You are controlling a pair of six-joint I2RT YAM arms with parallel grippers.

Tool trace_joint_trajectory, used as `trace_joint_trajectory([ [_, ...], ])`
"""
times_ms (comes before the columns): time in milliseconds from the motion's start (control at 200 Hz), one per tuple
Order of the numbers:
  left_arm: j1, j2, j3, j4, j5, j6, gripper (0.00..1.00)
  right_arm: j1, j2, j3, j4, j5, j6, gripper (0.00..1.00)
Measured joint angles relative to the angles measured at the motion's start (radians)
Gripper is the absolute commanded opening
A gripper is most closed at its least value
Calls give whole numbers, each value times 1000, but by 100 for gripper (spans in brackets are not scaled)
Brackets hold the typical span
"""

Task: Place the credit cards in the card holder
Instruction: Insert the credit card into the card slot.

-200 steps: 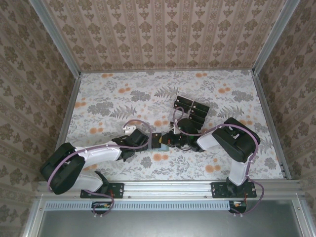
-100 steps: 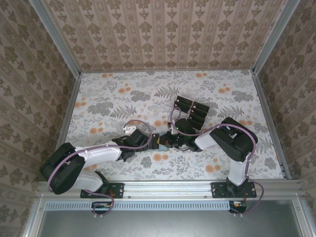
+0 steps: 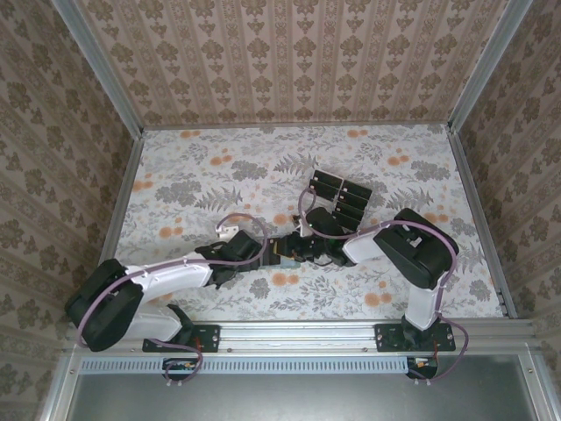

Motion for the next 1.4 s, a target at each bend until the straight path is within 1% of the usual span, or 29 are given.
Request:
trace_joint_trajectory([
  [255, 51, -64, 5, -74, 1, 8, 100, 2, -64, 56, -248, 56, -93, 37],
  [460, 76, -70, 4, -82, 2, 18, 100, 2, -67, 87, -343, 79, -130, 33],
  [700, 84, -57, 2, -80, 6, 29, 100, 6, -56, 124, -380, 92, -146, 25],
  [820, 84, -30, -1, -79, 10, 30, 100, 12, -39, 145, -385, 93, -149, 23],
  [1010, 84, 9, -9, -60, 19, 31, 100, 23, -20, 163, -399, 93, -149, 22],
  [1400, 84, 29, -9, -24, 31, 33, 100, 56, 35, 228, -399, 92, -148, 22],
])
